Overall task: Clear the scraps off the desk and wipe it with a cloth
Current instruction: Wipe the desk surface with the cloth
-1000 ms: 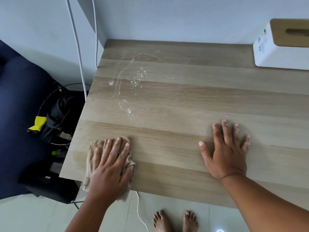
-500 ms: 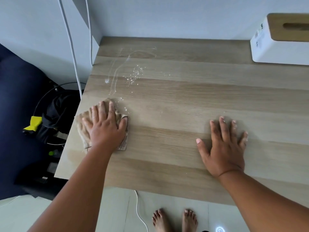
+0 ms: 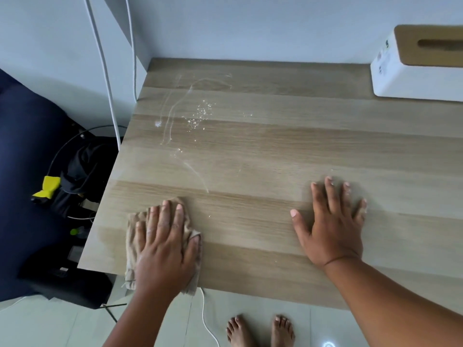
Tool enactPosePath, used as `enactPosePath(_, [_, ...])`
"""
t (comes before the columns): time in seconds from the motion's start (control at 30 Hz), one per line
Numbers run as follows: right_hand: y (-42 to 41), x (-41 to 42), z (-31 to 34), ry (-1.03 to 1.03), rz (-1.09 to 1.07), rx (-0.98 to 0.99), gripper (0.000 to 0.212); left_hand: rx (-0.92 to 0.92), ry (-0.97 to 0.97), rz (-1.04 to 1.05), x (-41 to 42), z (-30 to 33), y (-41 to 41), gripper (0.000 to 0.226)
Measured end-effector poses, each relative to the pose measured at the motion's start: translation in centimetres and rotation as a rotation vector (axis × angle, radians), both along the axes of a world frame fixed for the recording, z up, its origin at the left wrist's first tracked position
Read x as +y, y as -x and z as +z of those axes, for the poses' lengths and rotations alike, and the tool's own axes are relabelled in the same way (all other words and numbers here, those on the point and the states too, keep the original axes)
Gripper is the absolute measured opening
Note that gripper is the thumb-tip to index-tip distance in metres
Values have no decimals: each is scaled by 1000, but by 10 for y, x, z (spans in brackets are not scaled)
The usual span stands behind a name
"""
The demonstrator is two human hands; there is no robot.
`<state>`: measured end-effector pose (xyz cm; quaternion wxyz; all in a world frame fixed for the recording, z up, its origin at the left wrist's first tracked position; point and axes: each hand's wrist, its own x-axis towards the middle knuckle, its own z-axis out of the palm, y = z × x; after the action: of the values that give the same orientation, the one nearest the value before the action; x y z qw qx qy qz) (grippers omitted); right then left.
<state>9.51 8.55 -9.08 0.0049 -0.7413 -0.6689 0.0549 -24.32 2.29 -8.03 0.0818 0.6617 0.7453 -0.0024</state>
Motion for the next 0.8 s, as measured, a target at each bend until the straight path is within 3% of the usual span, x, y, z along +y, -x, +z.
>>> enactPosePath(0.13, [0, 0, 0, 2, 4, 0, 83, 24, 37, 220, 49, -2, -13, 86])
enactPosePath(0.23, [0, 0, 0, 2, -4, 4, 83, 11, 25, 233, 92, -5, -29, 91])
enactPosePath(0.43, [0, 1, 1, 4, -9, 20, 82, -35, -1, 113, 134, -5, -88, 88])
enactPosePath(0.57, [0, 0, 3, 9, -15, 18, 82, -59, -49, -140, 104, -3, -121, 79])
enactPosePath(0.67, [1, 1, 4, 20, -14, 11, 83, -119, -88, -318, 63, -3, -114, 71])
enactPosePath(0.8, [1, 1, 5, 24, -10, 16, 84, -97, -74, -291, 30, -3, -68, 72])
